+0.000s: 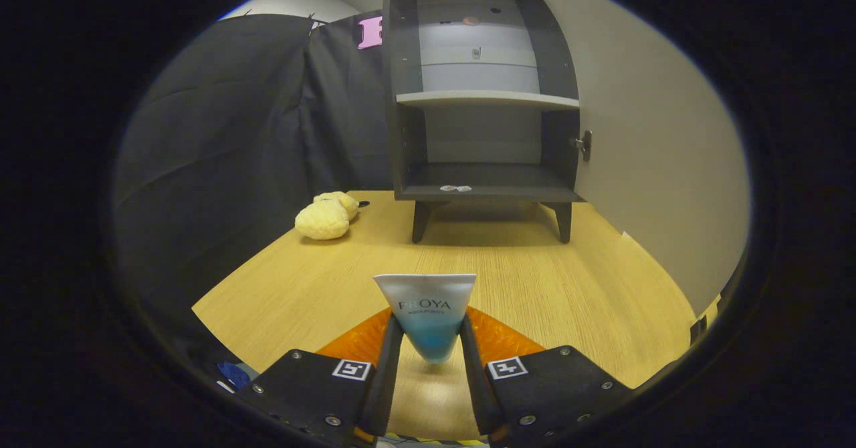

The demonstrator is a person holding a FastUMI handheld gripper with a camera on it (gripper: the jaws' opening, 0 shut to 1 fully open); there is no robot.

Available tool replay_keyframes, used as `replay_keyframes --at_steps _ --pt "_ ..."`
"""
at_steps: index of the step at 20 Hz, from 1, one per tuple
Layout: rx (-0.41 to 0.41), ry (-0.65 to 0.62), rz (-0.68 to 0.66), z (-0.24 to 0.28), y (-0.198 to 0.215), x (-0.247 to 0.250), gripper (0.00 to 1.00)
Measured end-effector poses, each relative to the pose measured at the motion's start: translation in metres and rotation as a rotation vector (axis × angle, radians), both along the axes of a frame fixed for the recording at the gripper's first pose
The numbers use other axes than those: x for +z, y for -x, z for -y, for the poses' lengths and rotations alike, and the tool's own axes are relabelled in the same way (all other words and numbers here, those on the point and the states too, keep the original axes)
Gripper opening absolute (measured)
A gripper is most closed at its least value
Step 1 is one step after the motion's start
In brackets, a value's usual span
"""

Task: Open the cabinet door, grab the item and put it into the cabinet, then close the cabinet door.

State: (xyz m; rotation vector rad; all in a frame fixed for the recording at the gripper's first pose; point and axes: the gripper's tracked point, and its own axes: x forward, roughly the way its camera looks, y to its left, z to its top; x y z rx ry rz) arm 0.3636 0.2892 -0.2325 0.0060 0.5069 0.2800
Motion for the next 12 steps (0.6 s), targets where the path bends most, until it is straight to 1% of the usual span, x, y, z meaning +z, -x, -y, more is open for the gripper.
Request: replay_keyframes --at_steps 4,12 --pt "-0.02 -0.028 0.058 0.005 -0.033 0.057 0.49" --pt "-0.037 -0.067 0.195 0.018 -0.119 0.181 0.49"
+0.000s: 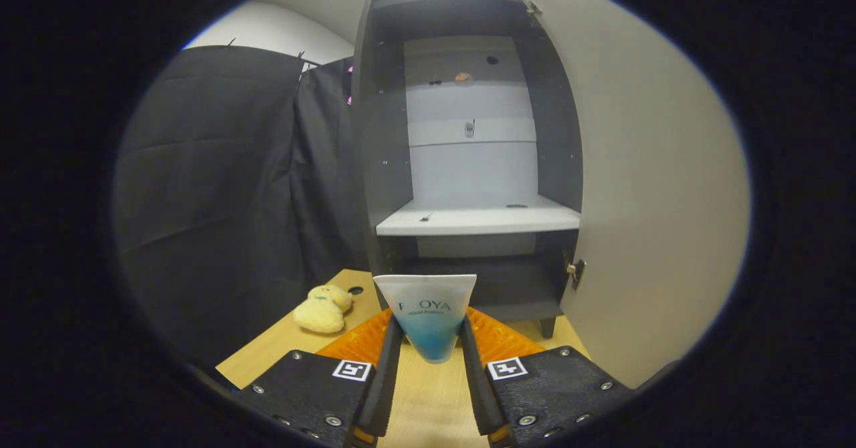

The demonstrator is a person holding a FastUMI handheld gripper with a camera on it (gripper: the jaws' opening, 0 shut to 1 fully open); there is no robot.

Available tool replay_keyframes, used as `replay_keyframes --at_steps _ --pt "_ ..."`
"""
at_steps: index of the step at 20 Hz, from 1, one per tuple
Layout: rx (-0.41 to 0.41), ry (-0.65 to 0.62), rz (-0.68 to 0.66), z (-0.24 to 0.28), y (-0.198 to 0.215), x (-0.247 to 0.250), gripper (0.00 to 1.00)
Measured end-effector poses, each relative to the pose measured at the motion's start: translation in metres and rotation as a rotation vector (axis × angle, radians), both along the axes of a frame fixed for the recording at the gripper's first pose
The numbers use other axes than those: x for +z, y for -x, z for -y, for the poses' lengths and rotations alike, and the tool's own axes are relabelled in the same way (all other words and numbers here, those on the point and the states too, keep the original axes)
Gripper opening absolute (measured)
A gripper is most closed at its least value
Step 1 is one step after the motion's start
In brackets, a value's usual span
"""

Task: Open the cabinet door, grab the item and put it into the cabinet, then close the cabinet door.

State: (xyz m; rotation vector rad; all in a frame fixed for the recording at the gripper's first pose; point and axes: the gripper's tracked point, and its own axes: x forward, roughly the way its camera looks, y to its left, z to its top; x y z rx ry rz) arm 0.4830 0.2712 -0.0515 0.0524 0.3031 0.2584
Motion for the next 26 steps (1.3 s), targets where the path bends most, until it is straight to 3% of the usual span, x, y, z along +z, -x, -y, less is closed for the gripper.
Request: replay_keyframes --at_steps 6,13,20,26 --pt "-0.023 -0.025 0.057 0.006 -0.07 0.068 0.49" --pt "-0.046 -0.044 0.041 0.007 -0.142 0.096 0.49" --pt "-0.076 -0.096 -0.048 0.003 -0.213 0.088 0.48" --pt "-0.113 -0.043 -0.132 0.002 -0.248 0.051 0.49"
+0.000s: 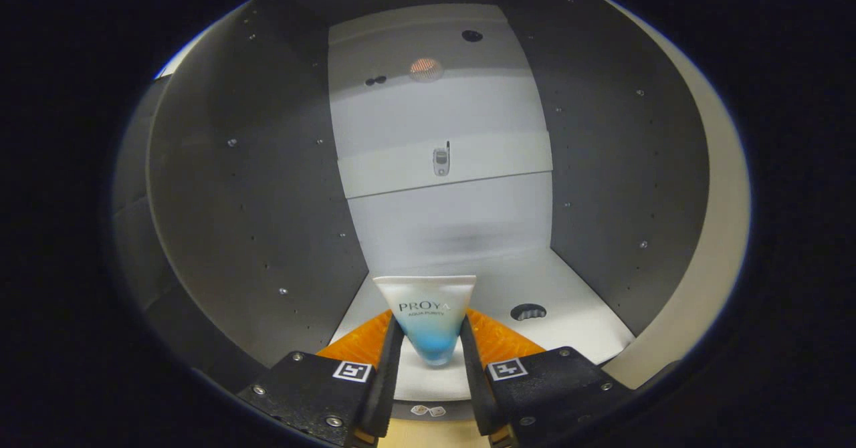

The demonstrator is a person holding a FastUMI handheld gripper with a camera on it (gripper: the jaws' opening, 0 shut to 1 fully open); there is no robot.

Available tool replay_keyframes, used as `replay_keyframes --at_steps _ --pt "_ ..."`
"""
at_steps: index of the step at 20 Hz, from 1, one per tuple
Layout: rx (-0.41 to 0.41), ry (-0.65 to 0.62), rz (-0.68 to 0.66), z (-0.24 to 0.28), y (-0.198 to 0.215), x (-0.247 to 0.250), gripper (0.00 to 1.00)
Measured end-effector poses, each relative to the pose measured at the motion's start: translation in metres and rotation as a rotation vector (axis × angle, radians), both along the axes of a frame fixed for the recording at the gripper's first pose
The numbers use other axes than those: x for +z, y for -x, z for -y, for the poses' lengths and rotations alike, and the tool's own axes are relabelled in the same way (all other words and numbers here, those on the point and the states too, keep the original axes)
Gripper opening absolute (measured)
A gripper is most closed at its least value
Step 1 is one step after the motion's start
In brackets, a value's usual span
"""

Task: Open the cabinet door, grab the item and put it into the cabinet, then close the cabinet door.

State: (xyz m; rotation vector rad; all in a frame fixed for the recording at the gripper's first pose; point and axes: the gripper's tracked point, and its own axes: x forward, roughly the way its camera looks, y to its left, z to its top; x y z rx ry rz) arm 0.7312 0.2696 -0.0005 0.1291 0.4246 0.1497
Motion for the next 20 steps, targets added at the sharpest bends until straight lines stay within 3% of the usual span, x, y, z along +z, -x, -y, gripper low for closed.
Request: replay_keyframes --at_steps 9,11,13,20 --pt "-0.011 0.06 -0.009 0.004 -0.001 -0.01 0.55" --pt "-0.022 0.058 0.013 0.006 0.0 -0.002 0.71" --pt "-0.028 0.05 0.049 0.008 0.002 0.01 0.94" --pt "0.04 0.095 0.197 0.006 0.063 0.066 0.95"
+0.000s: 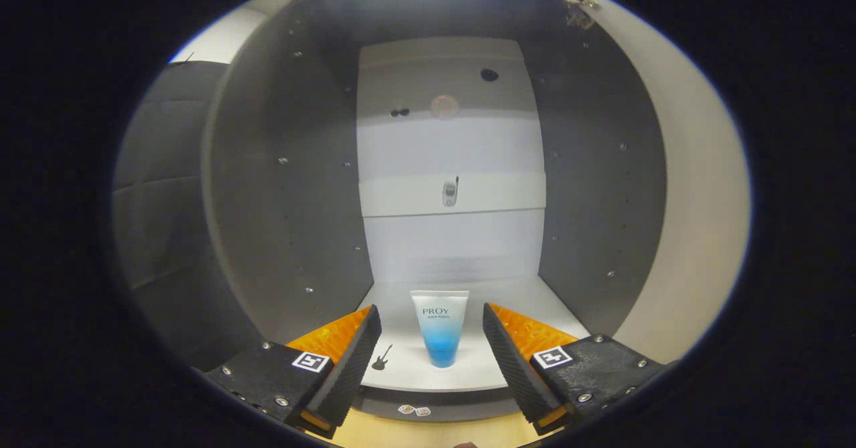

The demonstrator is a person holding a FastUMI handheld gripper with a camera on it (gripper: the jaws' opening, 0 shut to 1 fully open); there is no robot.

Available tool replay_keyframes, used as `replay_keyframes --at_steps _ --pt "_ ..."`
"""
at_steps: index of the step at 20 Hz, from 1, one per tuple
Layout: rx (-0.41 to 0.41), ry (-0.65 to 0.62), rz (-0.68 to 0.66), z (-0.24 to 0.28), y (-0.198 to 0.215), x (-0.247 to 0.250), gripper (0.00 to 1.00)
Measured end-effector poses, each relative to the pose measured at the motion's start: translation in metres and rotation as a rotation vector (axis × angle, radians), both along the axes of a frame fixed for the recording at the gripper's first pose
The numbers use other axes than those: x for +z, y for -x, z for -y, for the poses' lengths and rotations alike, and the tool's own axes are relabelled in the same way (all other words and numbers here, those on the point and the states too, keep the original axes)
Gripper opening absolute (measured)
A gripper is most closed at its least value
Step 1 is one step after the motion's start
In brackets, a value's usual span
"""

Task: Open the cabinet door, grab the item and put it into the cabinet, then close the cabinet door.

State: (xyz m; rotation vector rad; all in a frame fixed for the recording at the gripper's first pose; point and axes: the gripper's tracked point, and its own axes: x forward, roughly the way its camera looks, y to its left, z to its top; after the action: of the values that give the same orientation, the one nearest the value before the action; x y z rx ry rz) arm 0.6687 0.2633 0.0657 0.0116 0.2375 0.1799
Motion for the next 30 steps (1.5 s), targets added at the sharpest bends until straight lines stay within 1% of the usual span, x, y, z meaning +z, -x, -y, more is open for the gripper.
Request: replay_keyframes --at_steps 4,9,13,18,23,26,30 --pt "0.026 0.014 0.086 0.004 0.051 0.035 0.95" --pt "0.024 -0.006 0.163 0.021 0.115 0.069 0.95" --pt "0.039 -0.027 0.187 0.036 0.164 0.082 0.95" --pt "0.064 -0.064 0.175 0.055 0.23 0.086 0.95" --pt "0.029 -0.026 0.184 0.084 0.279 0.087 0.95" --pt "0.003 -0.07 0.167 0.105 0.302 0.09 0.95" --pt "-0.065 -0.089 0.158 0.146 0.324 0.095 0.95"
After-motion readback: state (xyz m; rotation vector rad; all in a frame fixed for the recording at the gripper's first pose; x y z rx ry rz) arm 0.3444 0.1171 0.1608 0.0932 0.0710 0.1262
